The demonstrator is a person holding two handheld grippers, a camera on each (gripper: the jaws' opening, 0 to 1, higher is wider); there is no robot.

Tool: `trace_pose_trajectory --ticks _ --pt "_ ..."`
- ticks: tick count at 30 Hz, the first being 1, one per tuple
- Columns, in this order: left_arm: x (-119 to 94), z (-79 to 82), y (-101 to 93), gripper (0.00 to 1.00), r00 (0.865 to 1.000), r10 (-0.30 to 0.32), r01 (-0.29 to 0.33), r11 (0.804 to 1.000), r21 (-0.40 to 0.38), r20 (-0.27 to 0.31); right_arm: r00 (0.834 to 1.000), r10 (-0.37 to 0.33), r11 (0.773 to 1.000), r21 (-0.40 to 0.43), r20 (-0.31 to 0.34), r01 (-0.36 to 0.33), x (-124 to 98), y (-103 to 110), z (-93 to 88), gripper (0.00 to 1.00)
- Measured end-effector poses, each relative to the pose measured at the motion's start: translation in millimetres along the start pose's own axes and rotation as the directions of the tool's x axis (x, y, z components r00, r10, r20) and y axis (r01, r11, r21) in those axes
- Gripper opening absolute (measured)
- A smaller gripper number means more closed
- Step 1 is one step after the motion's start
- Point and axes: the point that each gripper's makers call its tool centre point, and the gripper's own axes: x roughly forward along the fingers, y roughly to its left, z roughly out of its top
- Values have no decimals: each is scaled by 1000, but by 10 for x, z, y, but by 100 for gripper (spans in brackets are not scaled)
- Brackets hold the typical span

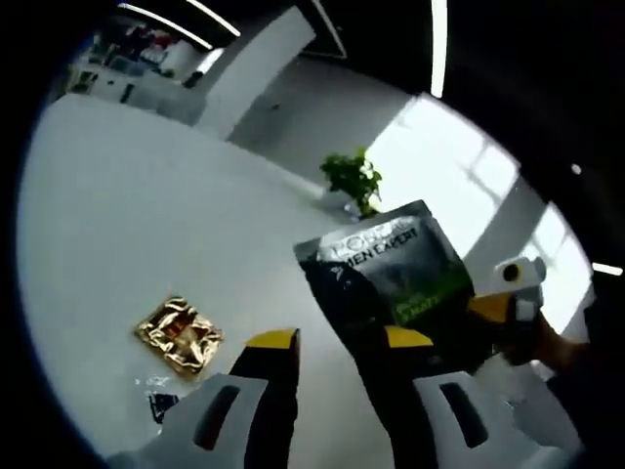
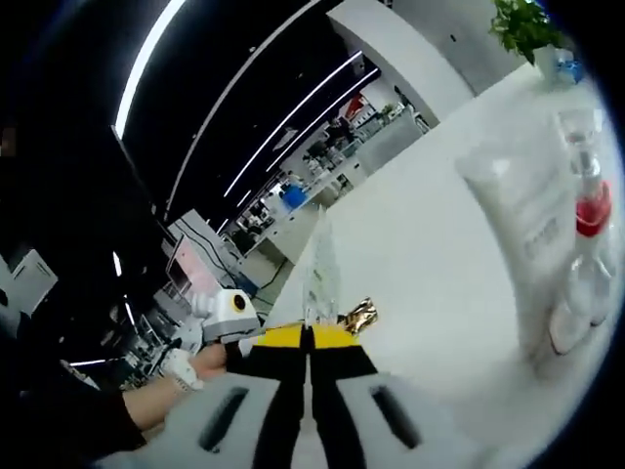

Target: Arrange the skincare products in the storage area until every visible bottle or jar stands upright without overlapping.

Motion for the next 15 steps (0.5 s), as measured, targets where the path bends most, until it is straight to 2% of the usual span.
trace_pose_trajectory --ticks 1,3,5,6,7,9,11,13,14,15 --pt "16 20 -95 35 999 -49 49 999 -10 15 1000 16 1000 10 0 -16 -30 27 14 1" --pt "27 52 -213 39 993 -109 112 992 -59 42 998 55 998 27 14 -56 -92 86 63 1" --pt "28 96 -453 45 970 -232 241 960 -139 78 995 96 994 41 9 -97 -183 134 114 1" --pt "33 102 -510 47 964 -254 263 955 -136 80 994 107 993 45 1 -107 -223 149 119 1" --pt "60 100 -541 48 966 -248 255 961 -105 73 994 109 993 41 -5 -108 -240 156 112 1" --pt "82 132 -614 39 960 -267 271 962 -40 83 994 109 994 22 -30 -109 -279 150 68 1" --pt "98 184 -623 25 960 -258 266 961 -72 108 994 106 994 17 -38 -105 -312 121 34 1" --pt "109 202 -609 21 960 -255 267 959 -96 118 993 110 993 33 -33 -109 -337 100 39 1" --pt "112 142 -610 19 965 -249 260 954 -148 86 994 107 994 32 -36 -106 -342 87 39 1" --pt "119 91 -582 18 971 -233 239 958 -155 57 995 78 997 8 -63 -78 -358 20 3 1"
